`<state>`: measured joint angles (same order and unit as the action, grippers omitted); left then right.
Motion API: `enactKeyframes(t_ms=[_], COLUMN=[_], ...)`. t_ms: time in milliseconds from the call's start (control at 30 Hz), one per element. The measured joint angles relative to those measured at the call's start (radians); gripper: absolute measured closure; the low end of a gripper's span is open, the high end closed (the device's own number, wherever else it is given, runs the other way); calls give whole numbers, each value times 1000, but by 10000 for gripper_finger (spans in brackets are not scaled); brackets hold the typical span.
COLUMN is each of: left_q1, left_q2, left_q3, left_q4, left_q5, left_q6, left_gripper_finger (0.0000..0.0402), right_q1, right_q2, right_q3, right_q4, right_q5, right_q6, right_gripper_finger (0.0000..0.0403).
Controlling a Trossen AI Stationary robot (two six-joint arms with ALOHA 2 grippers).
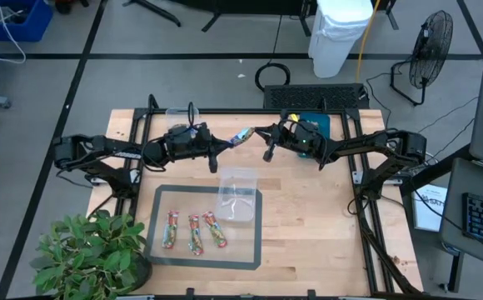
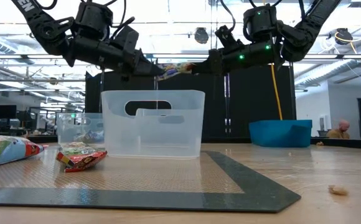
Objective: Pick and place Granola Bars by type
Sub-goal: Put the blue granola bar into the top blue bin
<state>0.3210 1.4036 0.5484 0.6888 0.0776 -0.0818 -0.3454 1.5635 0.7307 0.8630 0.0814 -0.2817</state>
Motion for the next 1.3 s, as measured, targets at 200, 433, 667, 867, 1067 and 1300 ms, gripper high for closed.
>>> enactKeyframes(t_ms=[200, 433, 667, 867, 1067, 1300], left_q1=[0, 7, 46, 74, 78, 76], left_q2=[0, 0, -68, -245, -449, -630], left_q3=[0, -1, -1, -1, -1, -1], left_q4=[-10, -13, -83, -267, -537, -857], left_q5=[0, -4, -10, -68, -230, -399], left_q6=[1, 5, 4, 52, 66, -66], left_gripper_finger=[399, 400, 401, 401, 401, 401], right_q1=[0, 0, 49, 98, 108, 108], right_q2=[0, 0, -99, -291, -501, -698], right_q3=[0, 0, -1, -53, -217, -404], right_q4=[-12, -87, -255, -380, -348, -220], right_q5=[1, 12, 209, 232, 232, 287], right_q6=[18, 37, -12, 21, 68, 106], right_gripper_finger=[360, 257, 163, 136, 145, 151])
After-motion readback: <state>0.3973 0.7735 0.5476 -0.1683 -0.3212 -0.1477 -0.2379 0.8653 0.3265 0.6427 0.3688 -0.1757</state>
